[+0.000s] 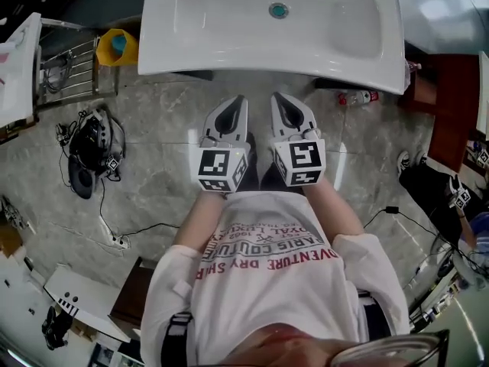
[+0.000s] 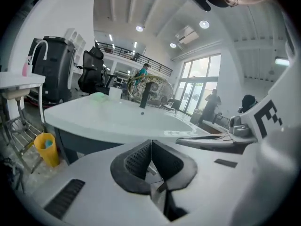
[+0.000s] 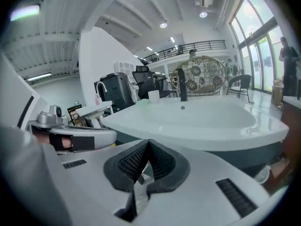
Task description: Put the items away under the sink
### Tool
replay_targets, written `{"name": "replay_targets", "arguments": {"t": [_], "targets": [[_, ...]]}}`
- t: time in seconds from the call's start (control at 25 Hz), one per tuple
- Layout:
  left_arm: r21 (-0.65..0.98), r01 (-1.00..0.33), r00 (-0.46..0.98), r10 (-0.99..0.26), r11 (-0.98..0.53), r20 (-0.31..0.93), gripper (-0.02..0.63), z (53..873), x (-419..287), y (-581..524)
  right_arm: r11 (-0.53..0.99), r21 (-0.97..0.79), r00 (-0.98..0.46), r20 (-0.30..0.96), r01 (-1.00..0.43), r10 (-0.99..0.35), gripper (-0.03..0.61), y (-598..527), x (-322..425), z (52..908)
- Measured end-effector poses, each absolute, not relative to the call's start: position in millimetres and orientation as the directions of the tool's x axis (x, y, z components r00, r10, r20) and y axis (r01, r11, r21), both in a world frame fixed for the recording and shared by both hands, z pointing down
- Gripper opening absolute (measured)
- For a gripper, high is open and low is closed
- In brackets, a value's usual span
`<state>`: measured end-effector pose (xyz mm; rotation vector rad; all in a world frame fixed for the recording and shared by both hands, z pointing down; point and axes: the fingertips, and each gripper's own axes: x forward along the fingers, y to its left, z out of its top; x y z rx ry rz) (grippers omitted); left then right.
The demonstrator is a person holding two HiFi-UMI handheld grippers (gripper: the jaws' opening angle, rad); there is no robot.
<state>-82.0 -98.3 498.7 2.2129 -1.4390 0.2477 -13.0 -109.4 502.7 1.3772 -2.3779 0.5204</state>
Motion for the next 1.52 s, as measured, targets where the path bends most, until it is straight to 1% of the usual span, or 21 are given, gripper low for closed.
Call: {"name": "replay_targets", "arguments": {"t": [0.12,0.28,0.56,0.8,1.12,1.52], "targets": [[0.291,-0.893,0.437,-0.812,-0.343,0.387,0.023,446.1,-79.1,-98.5,0.417,-0.126,-0.427,0.437,-0.9,-0.791,0.025,-110.6,-3.2,448.9],[0.261,-0.889,0.449,-0.827,-0.376,0.338,0.023,383.3,-75.0,-100.4,0.405,-0.099,-0.411,0.378,-0.909,-0.83,0.025,-110.8,4.4,387.4],[0.202,-0.89,0.447,-0.871,-0.41,0.203,0.023,295.4,-80.2,-123.3,0.392,-0.053,-0.393,0.228,-0.919,-0.891,0.025,-134.6,10.5,295.2],[0.156,-0.879,0.47,-0.876,-0.452,0.108,0.023,234.0,-67.0,-124.0,0.371,-0.039,-0.373,0.152,-0.928,-0.916,0.025,-134.5,29.3,238.7],[0.122,-0.874,0.48,-0.874,-0.47,0.072,0.023,206.2,-57.2,-127.8,0.373,-0.036,-0.374,0.121,-0.927,-0.919,0.025,-134.8,40.7,214.9],[0.132,-0.876,0.476,-0.877,-0.464,0.07,0.023,206.6,-48.1,-121.3,0.378,-0.042,-0.38,0.133,-0.925,-0.915,0.025,-127.1,49.4,217.1]]}}
